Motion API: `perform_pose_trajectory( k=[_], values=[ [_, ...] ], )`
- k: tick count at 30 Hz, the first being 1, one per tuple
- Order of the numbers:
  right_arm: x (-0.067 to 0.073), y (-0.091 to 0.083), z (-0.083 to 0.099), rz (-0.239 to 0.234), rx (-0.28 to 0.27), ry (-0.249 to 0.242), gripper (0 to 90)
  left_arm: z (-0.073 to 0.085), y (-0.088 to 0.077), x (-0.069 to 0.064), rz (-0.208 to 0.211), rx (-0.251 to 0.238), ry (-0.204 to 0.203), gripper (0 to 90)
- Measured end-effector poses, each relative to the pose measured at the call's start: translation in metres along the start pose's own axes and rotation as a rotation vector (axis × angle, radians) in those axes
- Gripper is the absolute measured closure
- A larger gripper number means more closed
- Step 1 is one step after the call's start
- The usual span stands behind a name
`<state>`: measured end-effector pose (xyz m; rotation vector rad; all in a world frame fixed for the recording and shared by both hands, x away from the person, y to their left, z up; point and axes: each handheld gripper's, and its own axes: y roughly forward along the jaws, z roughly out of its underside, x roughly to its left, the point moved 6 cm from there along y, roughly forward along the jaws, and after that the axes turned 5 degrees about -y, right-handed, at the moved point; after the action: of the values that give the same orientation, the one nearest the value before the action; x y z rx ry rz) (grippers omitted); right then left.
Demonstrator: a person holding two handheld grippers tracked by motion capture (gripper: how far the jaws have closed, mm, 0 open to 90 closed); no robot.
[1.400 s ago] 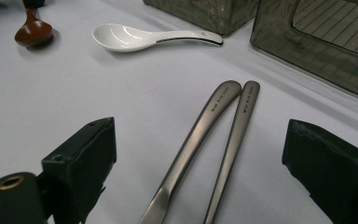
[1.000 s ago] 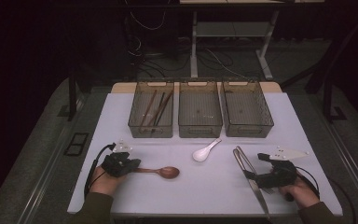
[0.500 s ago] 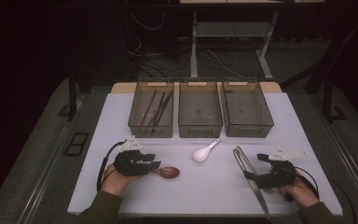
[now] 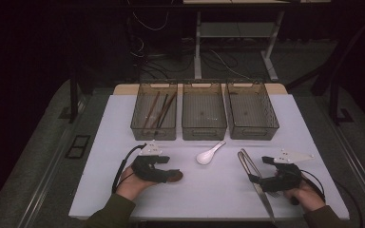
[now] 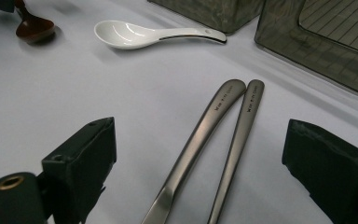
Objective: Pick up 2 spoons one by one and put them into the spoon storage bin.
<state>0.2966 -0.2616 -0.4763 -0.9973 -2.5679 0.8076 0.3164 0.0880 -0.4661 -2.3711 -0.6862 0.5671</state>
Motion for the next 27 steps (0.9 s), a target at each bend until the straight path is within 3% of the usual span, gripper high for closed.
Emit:
perform_pose_trajectory(
  k=[4,13,17,18,20,27],
  values=[
    [0.0,0.0,0.0,-0.001,0.001,0.0,9.8,0.005,0.004,0.001,-0.007,0.038,0.026,34.5],
    [0.0,0.0,0.0,0.0,0.001,0.0,9.8,0.013,0.009,0.003,-0.016,0.089,0.045,34.5],
    [0.0,0.0,0.0,0.0,0.001,0.001,9.8,0.015,0.011,0.002,-0.026,0.101,0.041,34.6],
    [0.0,0.0,0.0,0.0,0.0,0.0,9.8,0.016,0.011,0.003,-0.029,0.11,0.058,34.7],
    [0.0,0.0,0.0,0.001,0.0,0.0,9.8,0.016,0.011,0.002,-0.031,0.111,0.051,34.9],
    [0.0,0.0,0.0,0.0,0.0,0.001,9.8,0.018,0.012,0.0,-0.025,0.123,0.084,37.0]
  ],
)
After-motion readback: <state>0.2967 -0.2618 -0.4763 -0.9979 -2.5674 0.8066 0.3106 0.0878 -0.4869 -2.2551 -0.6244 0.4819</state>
